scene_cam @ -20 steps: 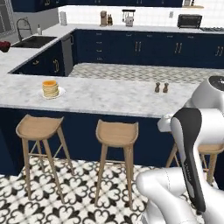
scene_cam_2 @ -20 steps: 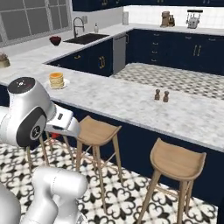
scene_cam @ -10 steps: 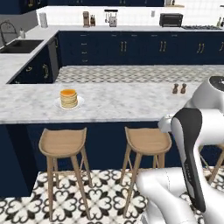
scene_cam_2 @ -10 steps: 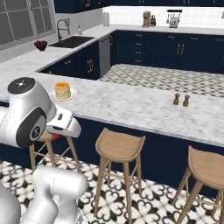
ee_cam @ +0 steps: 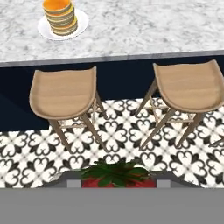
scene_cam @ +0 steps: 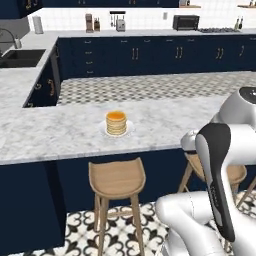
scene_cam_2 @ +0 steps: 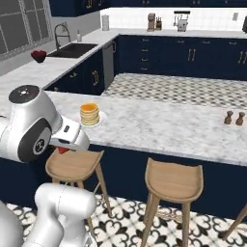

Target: Take the strawberry from the fridge and place it on top of the pancake, located on the dining counter.

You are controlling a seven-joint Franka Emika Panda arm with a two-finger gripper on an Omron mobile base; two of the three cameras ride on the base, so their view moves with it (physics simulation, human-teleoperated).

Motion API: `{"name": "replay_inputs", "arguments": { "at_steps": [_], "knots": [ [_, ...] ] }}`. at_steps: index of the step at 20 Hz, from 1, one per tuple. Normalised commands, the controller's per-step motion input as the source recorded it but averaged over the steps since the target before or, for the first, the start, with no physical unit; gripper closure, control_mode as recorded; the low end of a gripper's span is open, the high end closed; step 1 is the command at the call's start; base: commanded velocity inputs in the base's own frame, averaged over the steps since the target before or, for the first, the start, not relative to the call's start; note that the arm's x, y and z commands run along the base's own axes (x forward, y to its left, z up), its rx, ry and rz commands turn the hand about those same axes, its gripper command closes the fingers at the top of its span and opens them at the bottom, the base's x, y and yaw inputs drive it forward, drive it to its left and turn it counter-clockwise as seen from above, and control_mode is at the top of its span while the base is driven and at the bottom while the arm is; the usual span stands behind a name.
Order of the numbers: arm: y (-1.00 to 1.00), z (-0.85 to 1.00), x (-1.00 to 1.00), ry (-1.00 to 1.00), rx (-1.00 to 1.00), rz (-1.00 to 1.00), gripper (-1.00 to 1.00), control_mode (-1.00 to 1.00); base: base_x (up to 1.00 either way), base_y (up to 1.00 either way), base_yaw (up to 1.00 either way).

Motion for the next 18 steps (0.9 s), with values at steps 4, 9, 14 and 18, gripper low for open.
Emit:
{"name": "replay_inputs", "arguments": {
  "at_steps": [4,9,14,18],
  "knots": [
    [0.0,0.0,0.0,0.0,0.0,0.0,1.0,1.0,0.21,0.95,-0.01],
    [0.0,0.0,0.0,0.0,0.0,0.0,1.0,1.0,0.31,0.67,-0.01],
    [0.0,0.0,0.0,0.0,0.0,0.0,1.0,1.0,0.72,0.25,-0.13],
    [0.0,0.0,0.0,0.0,0.0,0.0,1.0,1.0,0.53,-0.01,-0.11]
  ]
}}
